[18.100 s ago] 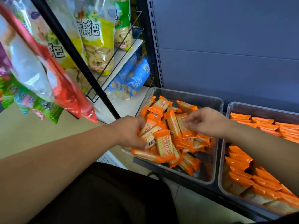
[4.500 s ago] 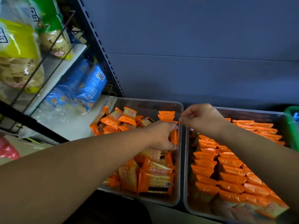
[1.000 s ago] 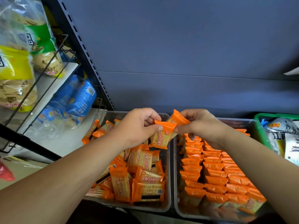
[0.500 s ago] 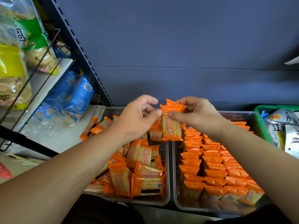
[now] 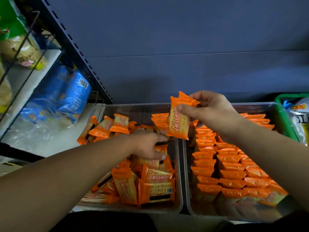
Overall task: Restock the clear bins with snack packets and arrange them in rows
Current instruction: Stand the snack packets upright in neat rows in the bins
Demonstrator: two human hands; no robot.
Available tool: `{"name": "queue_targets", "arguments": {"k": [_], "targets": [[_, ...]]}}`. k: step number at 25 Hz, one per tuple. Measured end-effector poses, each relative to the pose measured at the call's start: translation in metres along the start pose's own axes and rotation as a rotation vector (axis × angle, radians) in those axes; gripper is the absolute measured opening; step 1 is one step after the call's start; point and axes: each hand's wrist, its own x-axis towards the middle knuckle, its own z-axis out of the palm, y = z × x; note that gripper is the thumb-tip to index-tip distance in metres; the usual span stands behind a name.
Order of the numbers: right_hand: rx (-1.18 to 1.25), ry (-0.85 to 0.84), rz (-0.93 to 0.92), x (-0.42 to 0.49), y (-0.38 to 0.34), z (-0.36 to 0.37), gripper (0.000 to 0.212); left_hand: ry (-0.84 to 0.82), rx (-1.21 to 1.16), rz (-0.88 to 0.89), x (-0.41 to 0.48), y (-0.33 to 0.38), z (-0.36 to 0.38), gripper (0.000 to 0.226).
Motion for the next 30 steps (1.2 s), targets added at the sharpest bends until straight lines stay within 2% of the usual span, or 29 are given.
{"name": "queue_targets", "arguments": {"k": [3,7,9,12,16,21,23,25,27,30], "targets": [[0.01,-0.021,-0.012,0.001,0.002,0.011,0.026,-0.097,-0.116,-0.023,0.007,0.003,0.003,0.093],[-0.032,0.002,0.008,0.001,-0.002,0.012,0.027,-0.093,-0.267,-0.033,0.002,0.005,-0.003,0.101],[-0.049,0.022,0.025,0.001,-0.003,0.009,0.028,-0.099,-0.313,-0.044,-0.003,0.006,-0.01,0.094],[-0.047,0.02,0.037,-0.001,-0.003,0.007,0.029,-0.111,-0.309,-0.04,-0.006,0.007,-0.02,0.062],[-0.052,-0.012,0.044,-0.001,-0.004,0.008,0.029,-0.183,-0.263,-0.023,-0.018,0.01,-0.028,0.077],[0.006,0.012,-0.022,0.004,-0.01,0.019,0.03,-0.031,-0.287,0.006,-0.047,0.004,-0.026,0.078],[0.035,-0.012,-0.068,0.005,-0.013,0.026,0.031,0.008,-0.288,-0.006,-0.067,-0.003,-0.026,0.07],[-0.099,-0.095,-0.109,0.006,-0.01,0.037,0.032,0.043,-0.299,-0.021,-0.086,-0.01,-0.025,0.061],[-0.434,-0.179,-0.135,0.009,-0.001,0.051,0.034,0.085,-0.313,-0.041,-0.098,-0.015,-0.021,0.058],[-0.975,-0.169,-0.176,0.012,0.01,0.067,0.05,0.142,-0.349,-0.08,-0.102,-0.018,-0.017,0.054]]}}
